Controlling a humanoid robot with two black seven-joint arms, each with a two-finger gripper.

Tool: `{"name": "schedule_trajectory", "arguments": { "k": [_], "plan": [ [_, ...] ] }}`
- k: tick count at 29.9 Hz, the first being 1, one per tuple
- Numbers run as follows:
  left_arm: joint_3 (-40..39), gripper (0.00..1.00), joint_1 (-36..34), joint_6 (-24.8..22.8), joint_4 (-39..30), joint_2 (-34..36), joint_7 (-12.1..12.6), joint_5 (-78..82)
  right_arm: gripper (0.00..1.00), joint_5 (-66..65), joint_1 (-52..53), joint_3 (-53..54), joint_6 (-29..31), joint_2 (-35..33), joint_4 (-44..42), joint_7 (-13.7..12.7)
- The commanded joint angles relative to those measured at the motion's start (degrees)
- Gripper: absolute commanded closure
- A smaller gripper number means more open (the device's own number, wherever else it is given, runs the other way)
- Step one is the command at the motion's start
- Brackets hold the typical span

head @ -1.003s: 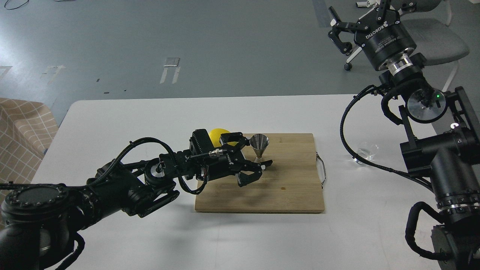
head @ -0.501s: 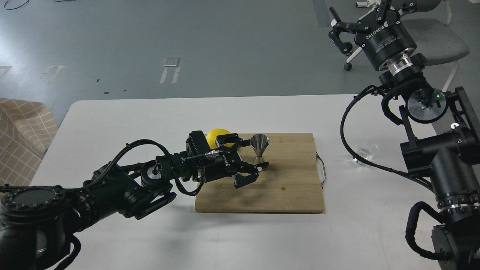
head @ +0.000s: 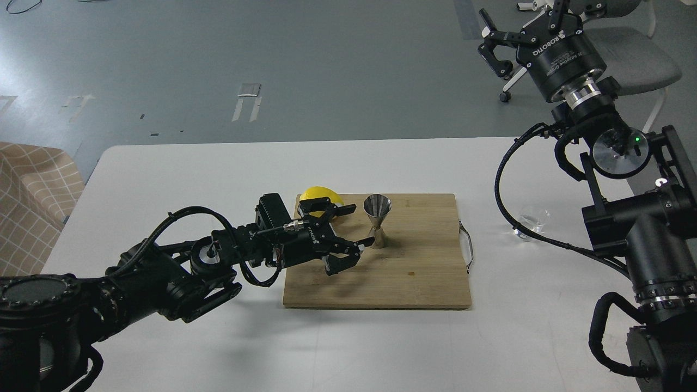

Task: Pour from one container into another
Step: 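Lower the jigger with the left gripper onto the cutting board, then open the left gripper and pull it back from the jigger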

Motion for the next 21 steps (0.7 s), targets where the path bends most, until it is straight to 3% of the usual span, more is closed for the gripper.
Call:
{"name": "schedule_trajectory", "arguments": {
  "k": [1,21],
  "plan": [
    [-0.1,0.21,0.4,0.0,-1.2,0.8,0.0,0.0,0.0,0.0,-0.1,0.0,0.0,0.0,0.0,0.0],
    [-0.5,0.21,2.0,0.0,-10.6,10.1,0.0,-0.2,0.0,0.0,-0.1,0.0,0.0,0.0,0.3,-0.1]
  ]
}}
